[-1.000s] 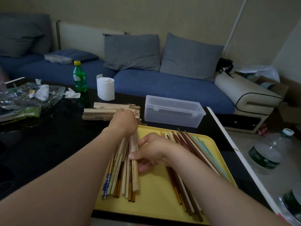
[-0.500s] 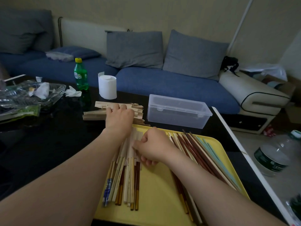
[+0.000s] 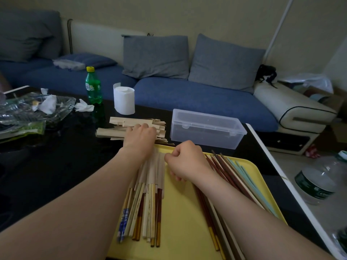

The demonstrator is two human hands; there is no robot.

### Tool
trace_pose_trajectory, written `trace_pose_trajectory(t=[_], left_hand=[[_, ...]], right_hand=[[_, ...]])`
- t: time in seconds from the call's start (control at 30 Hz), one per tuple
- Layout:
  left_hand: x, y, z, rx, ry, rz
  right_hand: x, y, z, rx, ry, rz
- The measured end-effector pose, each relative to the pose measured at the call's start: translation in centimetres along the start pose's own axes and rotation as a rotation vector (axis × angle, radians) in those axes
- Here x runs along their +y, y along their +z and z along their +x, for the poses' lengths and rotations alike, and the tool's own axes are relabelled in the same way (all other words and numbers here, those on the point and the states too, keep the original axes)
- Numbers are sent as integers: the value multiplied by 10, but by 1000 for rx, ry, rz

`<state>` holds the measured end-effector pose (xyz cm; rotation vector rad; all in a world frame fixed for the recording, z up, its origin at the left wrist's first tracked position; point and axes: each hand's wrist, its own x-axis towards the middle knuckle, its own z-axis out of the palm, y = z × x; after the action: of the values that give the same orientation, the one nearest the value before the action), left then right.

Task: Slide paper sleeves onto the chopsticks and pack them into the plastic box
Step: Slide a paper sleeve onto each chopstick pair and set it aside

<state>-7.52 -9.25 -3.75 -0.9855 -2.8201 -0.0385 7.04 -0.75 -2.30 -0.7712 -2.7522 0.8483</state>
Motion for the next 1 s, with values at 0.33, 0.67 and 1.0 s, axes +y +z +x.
trace_pose_trajectory(t=[0.33, 0.67, 1.0], left_hand=[[4, -3, -5, -24, -182, 40], [-6, -12, -9, 95, -134, -21], [-2, -15, -12, 338, -44, 60]], right_hand=[[-2, 1, -2, 8, -5, -7], [-4, 2, -1, -3, 36, 13], [-1, -15, -6, 21, 69, 50]])
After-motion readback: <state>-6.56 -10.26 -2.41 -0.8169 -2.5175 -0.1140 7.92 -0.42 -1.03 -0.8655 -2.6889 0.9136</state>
